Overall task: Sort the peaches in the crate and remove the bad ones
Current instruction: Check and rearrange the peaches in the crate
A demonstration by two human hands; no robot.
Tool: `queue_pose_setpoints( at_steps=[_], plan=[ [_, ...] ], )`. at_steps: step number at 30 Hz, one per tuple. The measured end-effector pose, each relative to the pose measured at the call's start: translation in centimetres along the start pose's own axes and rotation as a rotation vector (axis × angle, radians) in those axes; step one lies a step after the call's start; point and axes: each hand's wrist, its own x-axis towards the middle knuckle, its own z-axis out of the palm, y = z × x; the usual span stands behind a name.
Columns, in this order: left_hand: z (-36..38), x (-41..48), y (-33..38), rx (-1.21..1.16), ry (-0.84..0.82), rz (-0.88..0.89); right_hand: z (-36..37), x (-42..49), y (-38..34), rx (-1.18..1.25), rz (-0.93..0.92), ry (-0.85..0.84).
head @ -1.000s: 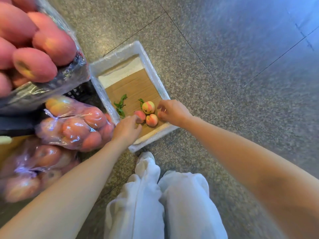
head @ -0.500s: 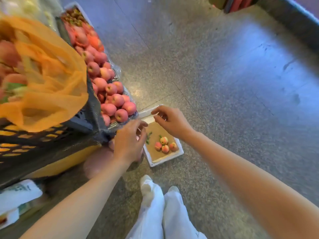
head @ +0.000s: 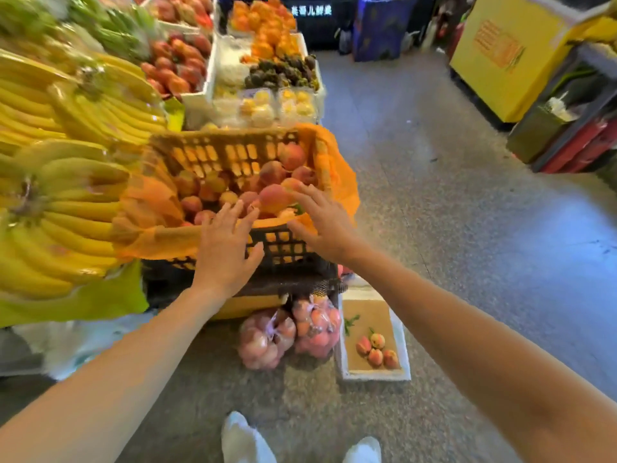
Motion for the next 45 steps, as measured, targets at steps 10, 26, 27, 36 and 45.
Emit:
queue_pose_setpoints(
  at_steps=[10,26,27,36,45],
  plan=[
    [-0.7,1.0,-11.2,-0.161,-0.159,0.239,3.7,4.1,-3.3,-0.197,0.21,-0.135],
    [-0.2,10.4,-21.6,-0.097,-0.057,-0.029,6.4,19.3,-6.4,-0.044,0.021,-0.395],
    [0.0,10.6,-22.0,-0.093,-0.08,-0.051,7.2,20.0,-6.5,-0.053,-0.002,-0.437],
    [1.0,12.6,-25.3,-0.191,-0.12,-0.054,15.4,24.5,-6.0,-0.129,-0.06,-0.731],
    [2.0,14.7,-28.5,-0.335,-0.161,0.033,20.6,27.4,-5.4,-0.274,-0.025,-0.849]
  ],
)
